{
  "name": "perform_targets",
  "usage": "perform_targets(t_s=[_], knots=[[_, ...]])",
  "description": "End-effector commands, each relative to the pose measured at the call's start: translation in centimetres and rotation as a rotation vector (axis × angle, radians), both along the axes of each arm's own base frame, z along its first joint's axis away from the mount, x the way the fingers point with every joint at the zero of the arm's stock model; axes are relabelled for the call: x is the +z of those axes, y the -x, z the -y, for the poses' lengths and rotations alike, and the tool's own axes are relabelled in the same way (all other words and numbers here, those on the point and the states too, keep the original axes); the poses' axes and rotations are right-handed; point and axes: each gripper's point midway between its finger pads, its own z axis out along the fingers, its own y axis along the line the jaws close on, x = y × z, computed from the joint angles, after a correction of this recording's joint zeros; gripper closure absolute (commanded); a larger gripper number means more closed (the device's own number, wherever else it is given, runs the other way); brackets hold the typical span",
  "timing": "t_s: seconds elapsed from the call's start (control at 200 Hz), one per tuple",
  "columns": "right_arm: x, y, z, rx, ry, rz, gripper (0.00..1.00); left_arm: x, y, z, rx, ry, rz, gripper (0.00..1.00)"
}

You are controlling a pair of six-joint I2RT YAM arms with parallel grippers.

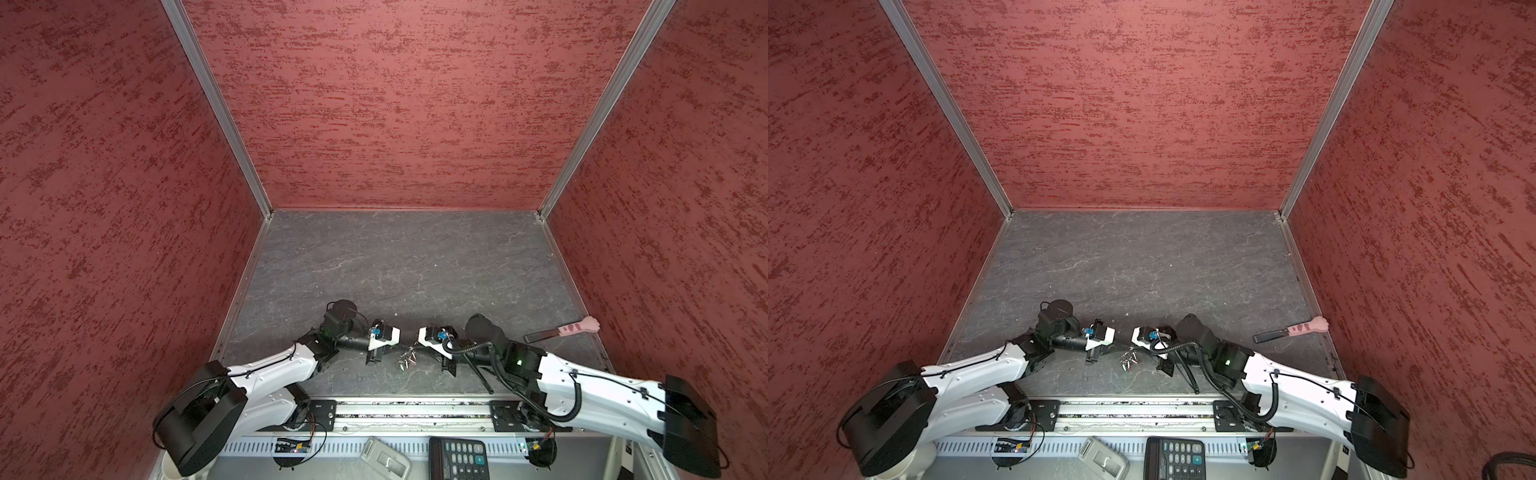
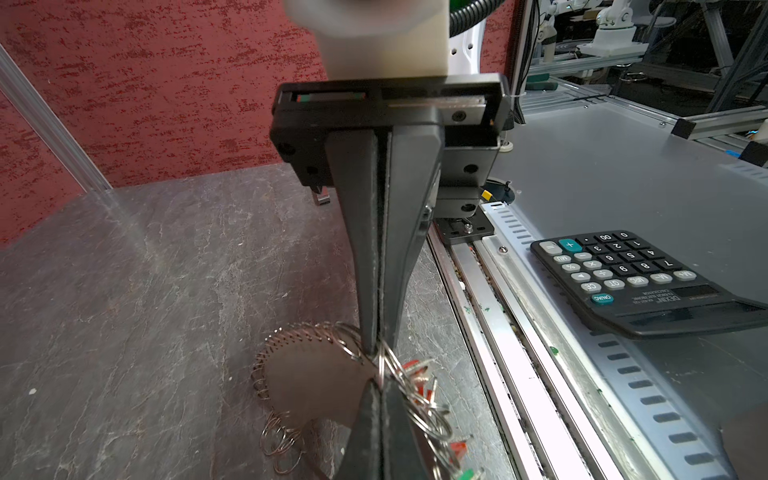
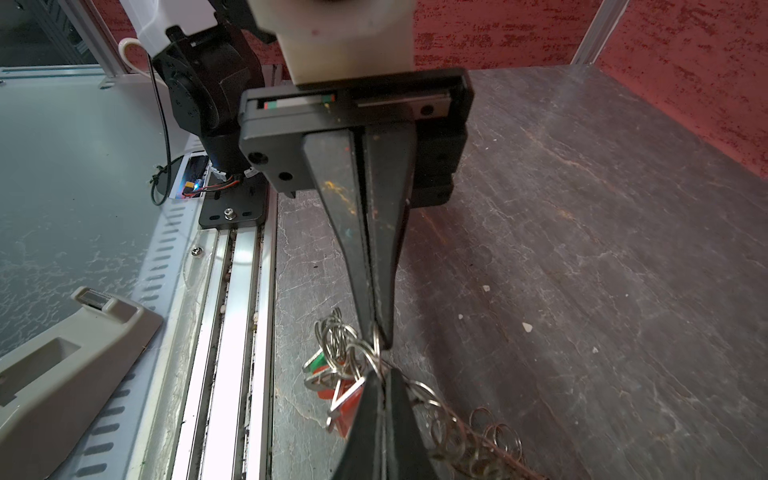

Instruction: Put the keys on the keyring

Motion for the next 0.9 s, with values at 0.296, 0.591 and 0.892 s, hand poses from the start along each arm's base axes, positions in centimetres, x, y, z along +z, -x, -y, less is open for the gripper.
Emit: perform_targets(t_s=[0.296,0.591,0.892], knots=[[-0.6,-3.2,1.6,-0.191,0.001,-0.003,0.97,-0.1,1.4,-0.4,-0.064,0.008,-0.024,1.00],[-0.4,-4.0,2.0,-0.220,-0.022,-0.041,0.95,-0.1,1.6,-0.4,-0.076,0.009,-0.028,1.00],[-1.0,-4.8,2.4,-0.254,-0.019,-0.060,0.93,0.1,1.7,-0.3,-0.085,0.015,-0.029,1.00]])
